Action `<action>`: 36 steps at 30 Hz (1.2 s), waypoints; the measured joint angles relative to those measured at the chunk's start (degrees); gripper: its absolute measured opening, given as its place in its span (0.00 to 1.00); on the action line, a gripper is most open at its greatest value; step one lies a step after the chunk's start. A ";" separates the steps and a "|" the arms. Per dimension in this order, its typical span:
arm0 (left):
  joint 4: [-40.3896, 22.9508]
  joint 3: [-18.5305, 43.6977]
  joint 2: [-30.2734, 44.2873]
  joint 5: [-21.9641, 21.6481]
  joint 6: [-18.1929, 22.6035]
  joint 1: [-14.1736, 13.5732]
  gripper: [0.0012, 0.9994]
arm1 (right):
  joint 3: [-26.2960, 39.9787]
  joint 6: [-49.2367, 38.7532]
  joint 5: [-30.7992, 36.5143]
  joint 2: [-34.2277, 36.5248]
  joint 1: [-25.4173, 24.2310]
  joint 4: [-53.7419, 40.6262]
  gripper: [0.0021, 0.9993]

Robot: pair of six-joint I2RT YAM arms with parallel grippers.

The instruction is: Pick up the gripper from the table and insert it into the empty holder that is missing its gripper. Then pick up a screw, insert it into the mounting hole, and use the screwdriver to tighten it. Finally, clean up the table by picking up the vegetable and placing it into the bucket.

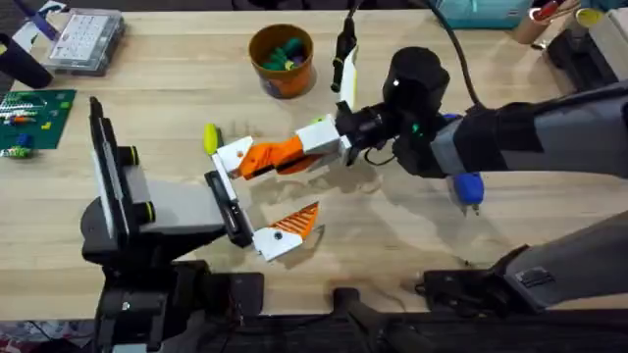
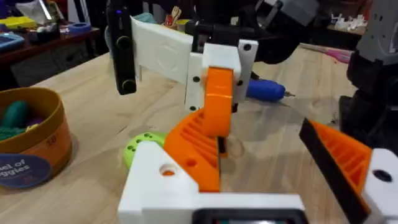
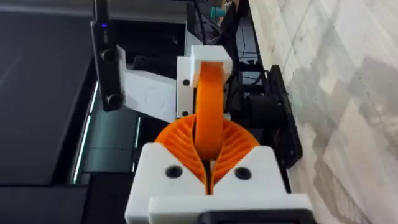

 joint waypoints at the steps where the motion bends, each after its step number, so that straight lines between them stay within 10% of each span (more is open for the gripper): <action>1: 0.02 0.00 0.00 -0.10 0.00 0.05 0.99 | 0.31 -0.15 -0.02 0.00 0.03 -0.82 0.01; 36: 0.26 0.00 0.00 -1.63 -0.44 0.39 0.99 | 6.84 -5.66 0.67 4.39 2.26 -5.25 0.01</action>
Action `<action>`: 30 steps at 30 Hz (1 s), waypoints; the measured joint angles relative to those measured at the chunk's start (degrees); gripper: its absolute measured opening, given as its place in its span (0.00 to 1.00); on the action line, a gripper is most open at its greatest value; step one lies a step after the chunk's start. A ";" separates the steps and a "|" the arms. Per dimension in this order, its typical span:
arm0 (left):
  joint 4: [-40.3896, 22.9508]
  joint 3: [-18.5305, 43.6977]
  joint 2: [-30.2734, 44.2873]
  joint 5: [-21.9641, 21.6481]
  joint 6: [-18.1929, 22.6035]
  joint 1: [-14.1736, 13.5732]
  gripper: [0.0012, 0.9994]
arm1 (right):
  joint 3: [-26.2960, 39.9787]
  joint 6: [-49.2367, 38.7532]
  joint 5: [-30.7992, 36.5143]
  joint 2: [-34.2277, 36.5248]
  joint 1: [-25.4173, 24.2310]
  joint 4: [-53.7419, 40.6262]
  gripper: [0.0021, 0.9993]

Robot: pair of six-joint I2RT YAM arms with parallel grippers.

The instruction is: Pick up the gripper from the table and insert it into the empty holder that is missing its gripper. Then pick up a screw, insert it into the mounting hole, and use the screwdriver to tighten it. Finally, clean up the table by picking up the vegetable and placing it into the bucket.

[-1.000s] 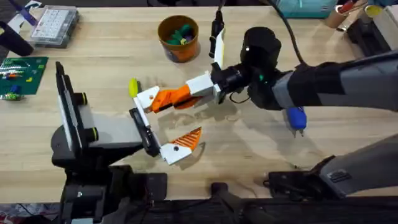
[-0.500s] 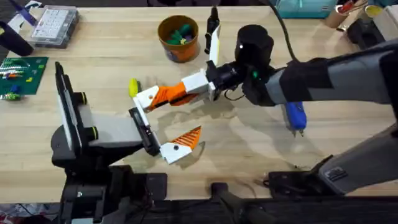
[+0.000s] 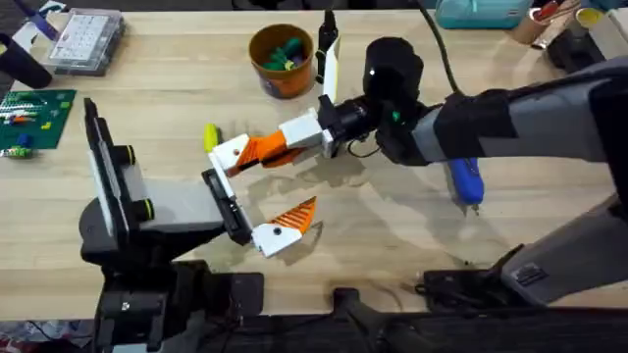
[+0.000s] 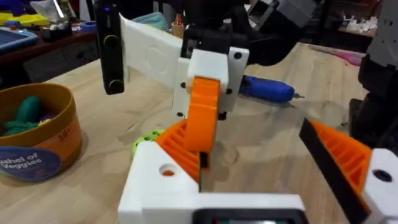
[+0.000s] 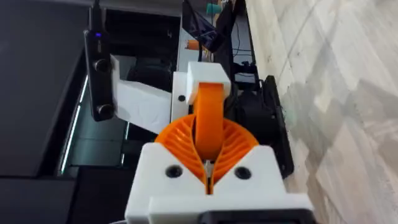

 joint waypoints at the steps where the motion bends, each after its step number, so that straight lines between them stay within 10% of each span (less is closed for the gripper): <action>1: 0.02 0.00 0.00 -0.08 0.00 0.02 0.99 | 0.06 -0.01 0.10 0.00 0.04 -0.01 0.01; 30: 0.06 0.00 0.00 -0.31 0.00 0.21 0.99 | 0.22 -0.62 0.74 0.00 0.23 -0.04 0.01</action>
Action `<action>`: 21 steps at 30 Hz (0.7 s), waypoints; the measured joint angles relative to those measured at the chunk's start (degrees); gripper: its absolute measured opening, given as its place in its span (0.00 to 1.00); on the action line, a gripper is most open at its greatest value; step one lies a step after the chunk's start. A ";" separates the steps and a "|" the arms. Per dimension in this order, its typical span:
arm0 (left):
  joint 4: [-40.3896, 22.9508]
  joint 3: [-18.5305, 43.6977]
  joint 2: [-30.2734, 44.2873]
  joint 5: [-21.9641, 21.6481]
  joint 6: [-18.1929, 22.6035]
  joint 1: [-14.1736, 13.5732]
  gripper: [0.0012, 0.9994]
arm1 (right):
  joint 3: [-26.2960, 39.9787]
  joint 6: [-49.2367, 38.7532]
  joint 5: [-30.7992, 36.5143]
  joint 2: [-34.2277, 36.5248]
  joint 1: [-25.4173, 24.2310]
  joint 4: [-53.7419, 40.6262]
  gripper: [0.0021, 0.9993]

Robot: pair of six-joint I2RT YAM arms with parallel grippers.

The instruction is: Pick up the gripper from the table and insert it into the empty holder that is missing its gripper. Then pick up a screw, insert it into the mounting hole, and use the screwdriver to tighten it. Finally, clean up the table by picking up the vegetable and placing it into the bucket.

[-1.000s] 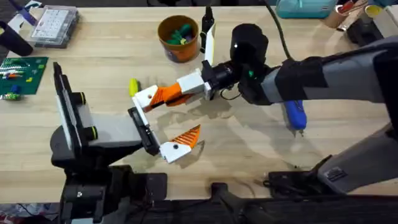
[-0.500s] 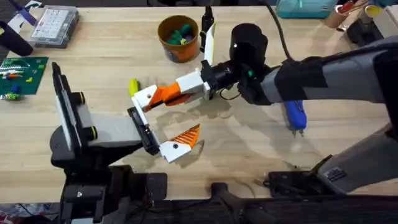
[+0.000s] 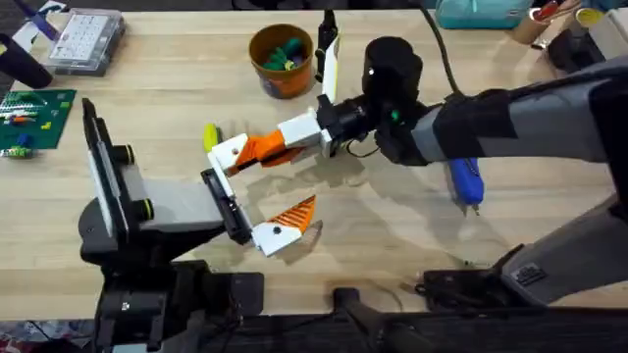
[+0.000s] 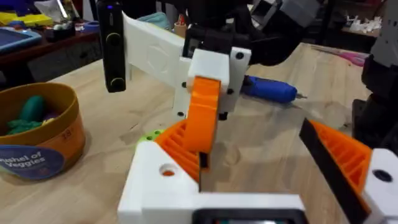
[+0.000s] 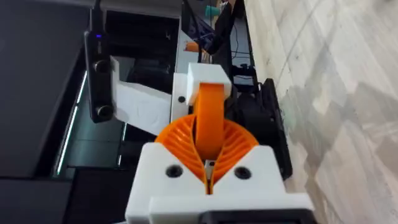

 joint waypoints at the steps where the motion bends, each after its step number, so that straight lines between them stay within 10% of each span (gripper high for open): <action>1: 0.00 0.00 0.00 0.02 0.00 0.00 0.99 | 0.00 -0.02 -0.01 0.00 0.00 0.00 0.01; 9: 0.00 0.00 0.00 0.01 0.03 0.00 0.99 | 0.00 -0.26 -0.11 0.00 0.00 -0.10 0.05; 16: -0.40 0.02 0.00 2.50 0.15 -0.72 0.99 | 0.53 -0.53 0.84 0.15 1.90 -0.18 0.93; 21: -0.46 0.02 0.00 3.11 0.22 -0.72 0.99 | 0.68 -0.67 1.21 0.15 2.05 -0.10 0.99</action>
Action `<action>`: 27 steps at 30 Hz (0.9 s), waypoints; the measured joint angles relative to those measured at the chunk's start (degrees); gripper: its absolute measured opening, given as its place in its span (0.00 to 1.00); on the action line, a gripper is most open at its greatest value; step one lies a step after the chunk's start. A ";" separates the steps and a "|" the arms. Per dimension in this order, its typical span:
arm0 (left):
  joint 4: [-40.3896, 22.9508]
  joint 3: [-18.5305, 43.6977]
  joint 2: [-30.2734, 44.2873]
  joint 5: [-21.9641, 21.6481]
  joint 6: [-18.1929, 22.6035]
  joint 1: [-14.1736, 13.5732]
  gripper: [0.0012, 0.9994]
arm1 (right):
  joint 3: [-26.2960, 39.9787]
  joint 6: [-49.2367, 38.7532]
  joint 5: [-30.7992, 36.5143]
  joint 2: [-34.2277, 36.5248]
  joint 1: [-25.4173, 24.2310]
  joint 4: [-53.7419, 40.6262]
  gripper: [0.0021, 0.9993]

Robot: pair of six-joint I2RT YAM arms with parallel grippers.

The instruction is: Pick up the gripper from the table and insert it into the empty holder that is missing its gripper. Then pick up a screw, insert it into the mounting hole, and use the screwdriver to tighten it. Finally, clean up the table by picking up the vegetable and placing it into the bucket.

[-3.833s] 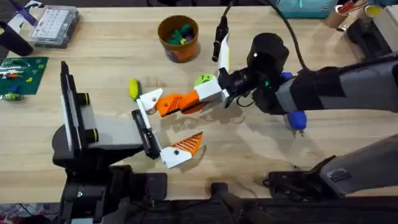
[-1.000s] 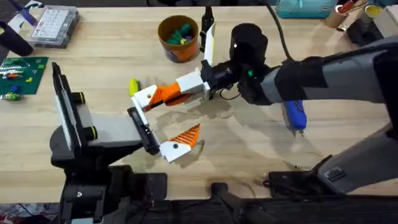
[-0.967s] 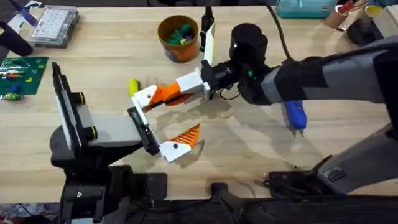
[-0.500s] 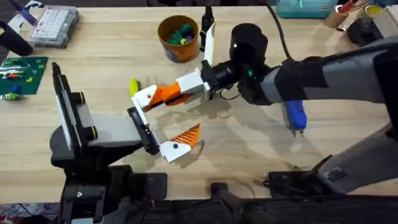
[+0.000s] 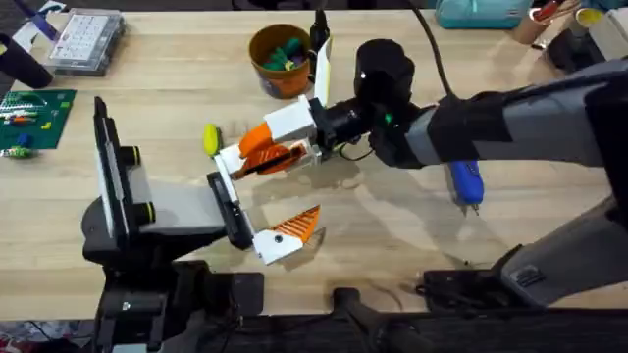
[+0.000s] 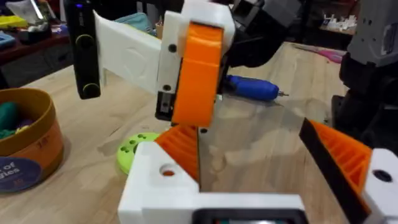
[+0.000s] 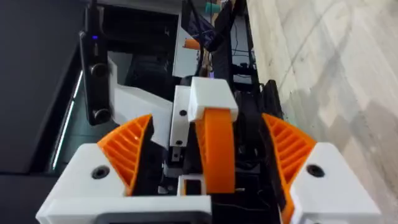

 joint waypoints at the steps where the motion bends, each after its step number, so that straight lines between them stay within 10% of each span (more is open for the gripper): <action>1: -0.02 0.00 0.00 0.06 0.00 0.00 0.99 | 0.00 0.00 0.04 0.00 -0.02 0.01 0.99; 27: -0.10 0.00 0.00 0.41 0.00 0.00 0.99 | 1.70 -3.20 5.10 0.00 -12.34 1.53 1.00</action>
